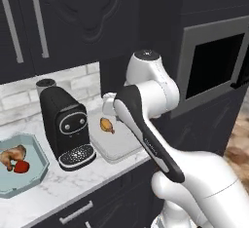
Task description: Place one bell pepper and one chicken drumstick in each tupperware on the nearby counter, to pack two identical lunches.
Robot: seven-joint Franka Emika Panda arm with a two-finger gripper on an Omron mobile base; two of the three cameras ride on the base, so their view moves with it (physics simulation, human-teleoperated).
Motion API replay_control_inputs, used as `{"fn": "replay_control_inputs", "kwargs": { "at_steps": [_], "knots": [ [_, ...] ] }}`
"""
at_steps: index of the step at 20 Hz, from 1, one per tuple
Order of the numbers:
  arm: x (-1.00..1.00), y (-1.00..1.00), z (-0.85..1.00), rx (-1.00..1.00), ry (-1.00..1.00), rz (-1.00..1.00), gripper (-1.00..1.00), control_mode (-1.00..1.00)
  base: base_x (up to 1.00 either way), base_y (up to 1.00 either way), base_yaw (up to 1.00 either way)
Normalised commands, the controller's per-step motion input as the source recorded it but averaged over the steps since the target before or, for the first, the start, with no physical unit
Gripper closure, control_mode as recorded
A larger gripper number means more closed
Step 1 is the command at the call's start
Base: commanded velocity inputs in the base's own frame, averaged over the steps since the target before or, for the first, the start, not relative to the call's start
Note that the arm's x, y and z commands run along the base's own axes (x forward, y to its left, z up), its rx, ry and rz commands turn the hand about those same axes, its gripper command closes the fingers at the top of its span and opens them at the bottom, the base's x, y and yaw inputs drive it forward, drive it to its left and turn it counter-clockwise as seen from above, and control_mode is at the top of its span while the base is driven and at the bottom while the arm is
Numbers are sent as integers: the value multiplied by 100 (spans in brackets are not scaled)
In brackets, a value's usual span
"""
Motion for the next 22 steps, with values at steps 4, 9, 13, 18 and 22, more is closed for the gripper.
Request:
{"fn": "replay_control_inputs", "kwargs": {
  "at_steps": [4, 9, 13, 18, 22],
  "knots": [
    [50, -38, -48, 2, 6, 15, 100, -100, 50, -17, 15],
    [100, -46, -100, 0, 13, 28, 100, -100, 0, 0, 0],
    [89, 49, -100, -12, 6, 23, 100, -100, 0, 0, 0],
    [88, 67, -99, -14, -1, 20, 100, -100, 0, 0, 0],
    [70, 16, -100, -2, -2, 11, -100, -100, 0, 0, 0]
  ]
}}
